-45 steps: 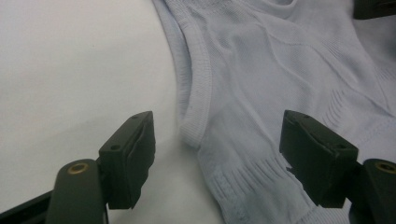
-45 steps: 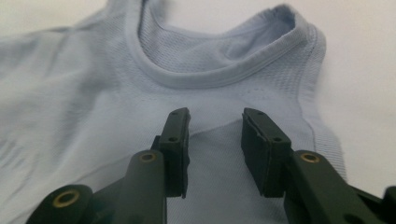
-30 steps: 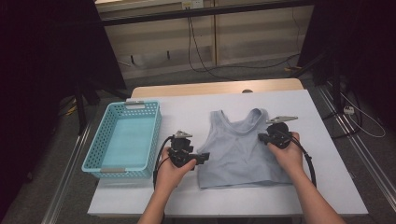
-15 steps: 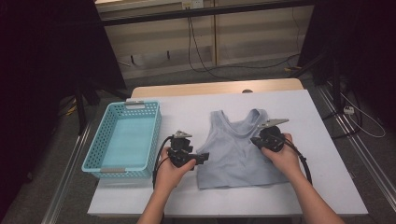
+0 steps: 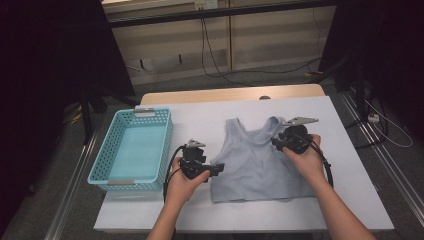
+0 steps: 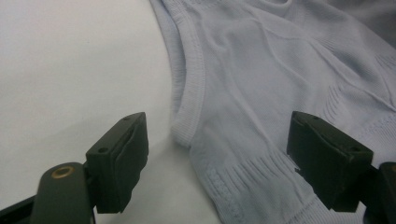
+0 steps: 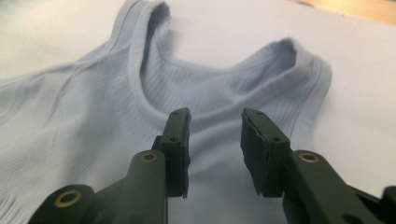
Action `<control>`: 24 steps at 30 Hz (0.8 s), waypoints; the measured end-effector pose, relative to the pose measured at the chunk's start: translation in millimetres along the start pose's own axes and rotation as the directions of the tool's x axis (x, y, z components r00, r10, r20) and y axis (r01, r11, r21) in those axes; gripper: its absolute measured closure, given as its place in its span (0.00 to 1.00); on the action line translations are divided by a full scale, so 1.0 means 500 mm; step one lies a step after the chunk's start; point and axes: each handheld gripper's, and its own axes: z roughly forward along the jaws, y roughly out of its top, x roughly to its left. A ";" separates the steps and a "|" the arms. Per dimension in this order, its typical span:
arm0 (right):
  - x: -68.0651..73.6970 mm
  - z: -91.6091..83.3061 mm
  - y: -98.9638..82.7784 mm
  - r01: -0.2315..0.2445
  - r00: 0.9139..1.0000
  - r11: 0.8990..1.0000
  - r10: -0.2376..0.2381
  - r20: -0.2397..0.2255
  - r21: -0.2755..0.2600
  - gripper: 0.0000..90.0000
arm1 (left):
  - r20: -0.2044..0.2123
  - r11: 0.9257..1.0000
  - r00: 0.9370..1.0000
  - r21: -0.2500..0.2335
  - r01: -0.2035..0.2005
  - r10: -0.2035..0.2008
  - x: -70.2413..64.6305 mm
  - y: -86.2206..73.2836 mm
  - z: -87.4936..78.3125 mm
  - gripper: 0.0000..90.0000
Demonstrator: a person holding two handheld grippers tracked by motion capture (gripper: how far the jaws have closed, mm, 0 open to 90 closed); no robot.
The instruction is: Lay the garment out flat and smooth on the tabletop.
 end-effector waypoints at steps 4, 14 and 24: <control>0.005 0.021 0.018 0.007 1.000 1.000 -0.007 0.017 0.016 0.70 | -0.003 1.000 1.000 -0.002 0.001 -0.001 0.002 0.000 -0.003 0.23; 0.019 0.080 0.037 -0.025 0.999 0.998 0.023 0.029 0.053 0.76 | 0.002 1.000 1.000 -0.007 0.001 -0.001 0.004 0.003 -0.007 0.23; 0.022 0.116 0.015 -0.041 0.999 0.990 0.039 0.022 0.138 0.81 | -0.001 1.000 1.000 -0.018 0.009 -0.009 0.006 0.004 -0.013 0.23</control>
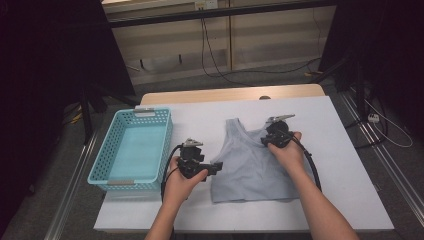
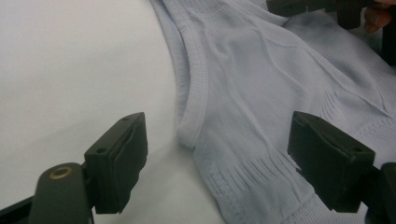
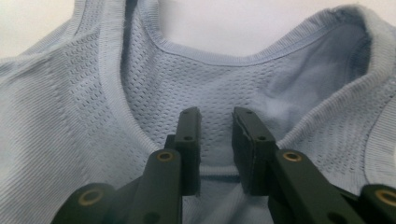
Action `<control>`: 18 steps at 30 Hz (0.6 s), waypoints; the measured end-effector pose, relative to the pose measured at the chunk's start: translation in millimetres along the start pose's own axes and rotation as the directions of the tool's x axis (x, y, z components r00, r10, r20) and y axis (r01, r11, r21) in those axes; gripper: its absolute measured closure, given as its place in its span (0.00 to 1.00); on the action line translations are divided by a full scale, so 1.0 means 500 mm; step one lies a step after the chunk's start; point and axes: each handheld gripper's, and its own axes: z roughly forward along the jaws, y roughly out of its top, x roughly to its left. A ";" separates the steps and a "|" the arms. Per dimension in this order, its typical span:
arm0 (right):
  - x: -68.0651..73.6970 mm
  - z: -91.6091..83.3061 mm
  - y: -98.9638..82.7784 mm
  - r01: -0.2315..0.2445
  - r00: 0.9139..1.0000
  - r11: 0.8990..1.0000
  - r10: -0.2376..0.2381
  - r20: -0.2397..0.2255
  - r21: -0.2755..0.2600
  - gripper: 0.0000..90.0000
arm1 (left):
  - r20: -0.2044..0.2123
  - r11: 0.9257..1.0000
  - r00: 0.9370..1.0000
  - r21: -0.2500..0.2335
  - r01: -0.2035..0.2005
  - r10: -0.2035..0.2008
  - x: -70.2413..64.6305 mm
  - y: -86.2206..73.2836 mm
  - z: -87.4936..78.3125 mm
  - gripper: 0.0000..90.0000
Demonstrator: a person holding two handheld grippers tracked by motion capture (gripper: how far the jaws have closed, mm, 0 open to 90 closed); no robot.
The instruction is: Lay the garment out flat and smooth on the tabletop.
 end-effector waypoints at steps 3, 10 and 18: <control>-0.002 -0.014 0.003 -0.002 1.000 1.000 0.002 0.002 -0.013 0.80 | -0.002 1.000 1.000 0.001 -0.003 0.003 0.001 0.000 0.000 0.23; -0.021 -0.039 0.001 -0.015 0.999 1.000 0.016 0.036 -0.012 0.76 | -0.001 1.000 1.000 0.003 -0.007 0.007 -0.004 0.000 0.000 0.23; -0.035 -0.025 -0.012 -0.051 0.998 0.999 0.051 0.031 -0.013 0.73 | 0.005 1.000 1.000 0.011 -0.006 0.006 -0.004 -0.002 0.004 0.22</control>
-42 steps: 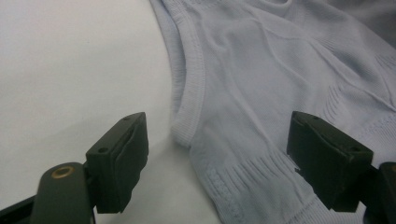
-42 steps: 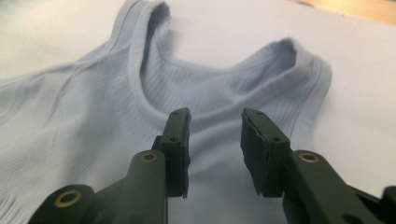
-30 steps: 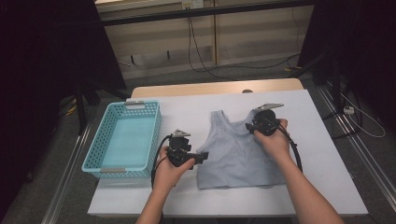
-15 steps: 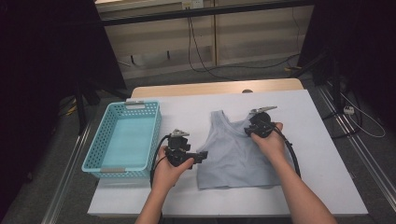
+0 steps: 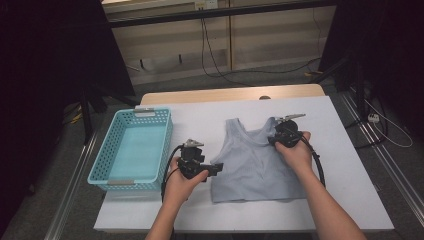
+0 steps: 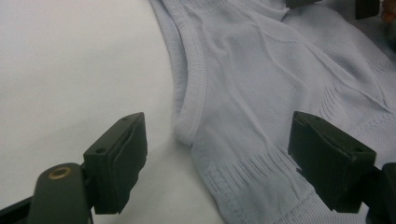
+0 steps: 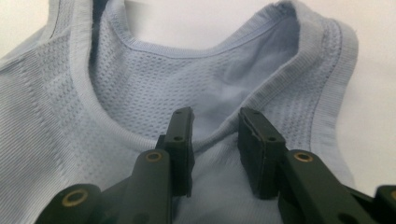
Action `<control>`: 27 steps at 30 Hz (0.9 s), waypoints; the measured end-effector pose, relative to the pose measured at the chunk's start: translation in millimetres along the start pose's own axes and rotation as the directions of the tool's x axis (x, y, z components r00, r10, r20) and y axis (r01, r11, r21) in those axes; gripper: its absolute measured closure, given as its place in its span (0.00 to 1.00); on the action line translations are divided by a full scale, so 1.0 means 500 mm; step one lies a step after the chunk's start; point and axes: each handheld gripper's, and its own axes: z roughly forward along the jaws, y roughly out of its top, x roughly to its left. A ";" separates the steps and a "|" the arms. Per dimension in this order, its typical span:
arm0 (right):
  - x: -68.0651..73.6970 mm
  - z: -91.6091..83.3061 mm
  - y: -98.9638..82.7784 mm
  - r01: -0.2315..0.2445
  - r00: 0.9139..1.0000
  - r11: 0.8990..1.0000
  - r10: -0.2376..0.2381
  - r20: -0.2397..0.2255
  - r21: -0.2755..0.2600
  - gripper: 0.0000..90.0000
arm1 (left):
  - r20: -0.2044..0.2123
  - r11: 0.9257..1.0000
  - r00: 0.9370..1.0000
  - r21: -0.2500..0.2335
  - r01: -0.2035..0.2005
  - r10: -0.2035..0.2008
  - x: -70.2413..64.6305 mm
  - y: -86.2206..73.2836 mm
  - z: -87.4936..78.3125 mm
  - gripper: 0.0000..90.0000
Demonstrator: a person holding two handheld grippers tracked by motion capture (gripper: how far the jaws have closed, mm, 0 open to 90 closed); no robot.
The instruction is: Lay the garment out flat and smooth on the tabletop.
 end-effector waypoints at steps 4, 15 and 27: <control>-0.005 0.006 0.004 -0.011 0.999 0.999 0.013 0.033 -0.052 0.76 | 0.001 1.000 1.000 -0.006 0.002 -0.002 -0.001 0.001 -0.003 0.22; -0.011 0.020 0.010 -0.022 1.000 0.999 0.022 0.001 -0.030 1.00 | 0.007 1.000 1.000 -0.016 0.001 -0.001 -0.005 0.003 -0.004 0.22; 0.015 0.037 0.018 0.017 0.998 1.000 -0.018 -0.056 -0.020 0.94 | 0.006 1.000 1.000 -0.013 -0.006 0.006 -0.002 0.003 -0.007 0.22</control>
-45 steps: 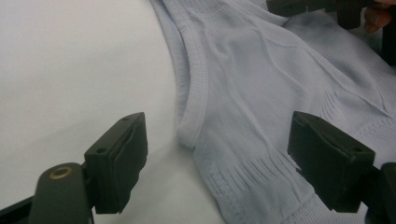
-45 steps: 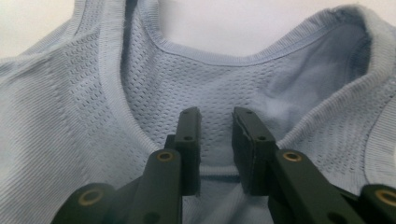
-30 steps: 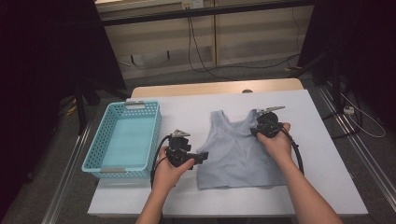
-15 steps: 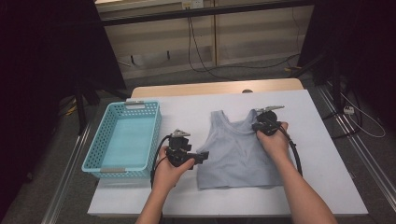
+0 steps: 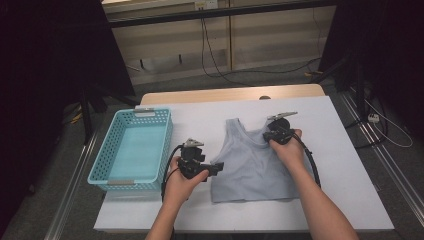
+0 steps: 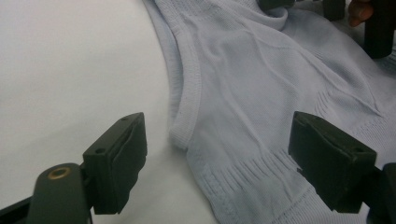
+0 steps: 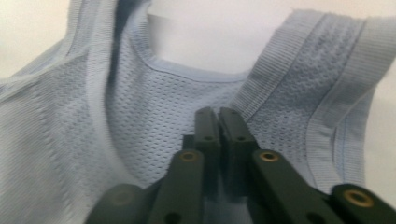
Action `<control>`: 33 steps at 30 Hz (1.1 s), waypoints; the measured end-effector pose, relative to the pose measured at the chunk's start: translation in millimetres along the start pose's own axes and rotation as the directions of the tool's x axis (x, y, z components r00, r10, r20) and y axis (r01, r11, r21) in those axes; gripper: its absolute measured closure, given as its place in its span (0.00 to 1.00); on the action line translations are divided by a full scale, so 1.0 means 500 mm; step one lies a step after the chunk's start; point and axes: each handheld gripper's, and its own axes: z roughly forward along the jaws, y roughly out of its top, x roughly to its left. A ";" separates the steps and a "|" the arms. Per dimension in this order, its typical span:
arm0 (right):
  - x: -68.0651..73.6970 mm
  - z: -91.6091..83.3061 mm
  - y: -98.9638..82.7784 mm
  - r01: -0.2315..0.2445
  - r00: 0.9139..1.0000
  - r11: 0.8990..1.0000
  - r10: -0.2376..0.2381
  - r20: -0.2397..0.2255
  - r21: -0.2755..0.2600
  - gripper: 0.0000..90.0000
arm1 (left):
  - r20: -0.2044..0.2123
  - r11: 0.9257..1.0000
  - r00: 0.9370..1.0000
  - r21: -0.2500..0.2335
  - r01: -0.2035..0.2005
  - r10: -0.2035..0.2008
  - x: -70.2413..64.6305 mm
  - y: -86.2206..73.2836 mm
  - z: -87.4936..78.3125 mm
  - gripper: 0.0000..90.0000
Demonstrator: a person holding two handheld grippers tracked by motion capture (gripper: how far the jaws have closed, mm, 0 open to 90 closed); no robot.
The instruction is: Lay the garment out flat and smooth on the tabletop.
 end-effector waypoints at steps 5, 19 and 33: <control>-0.003 -0.013 0.003 0.005 1.000 1.000 -0.005 0.008 -0.014 0.69 | 0.002 1.000 1.000 -0.005 0.006 -0.006 0.002 0.000 -0.001 0.22; 0.016 -0.128 -0.032 0.039 0.994 0.991 -0.052 -0.097 -0.126 0.31 | -0.021 1.000 1.000 -0.010 -0.011 0.011 0.004 0.005 -0.011 0.17; 0.056 -0.149 -0.091 0.069 0.983 0.988 -0.091 -0.163 -0.137 0.20 | -0.035 1.000 0.999 -0.013 -0.026 0.025 0.002 0.009 -0.016 0.16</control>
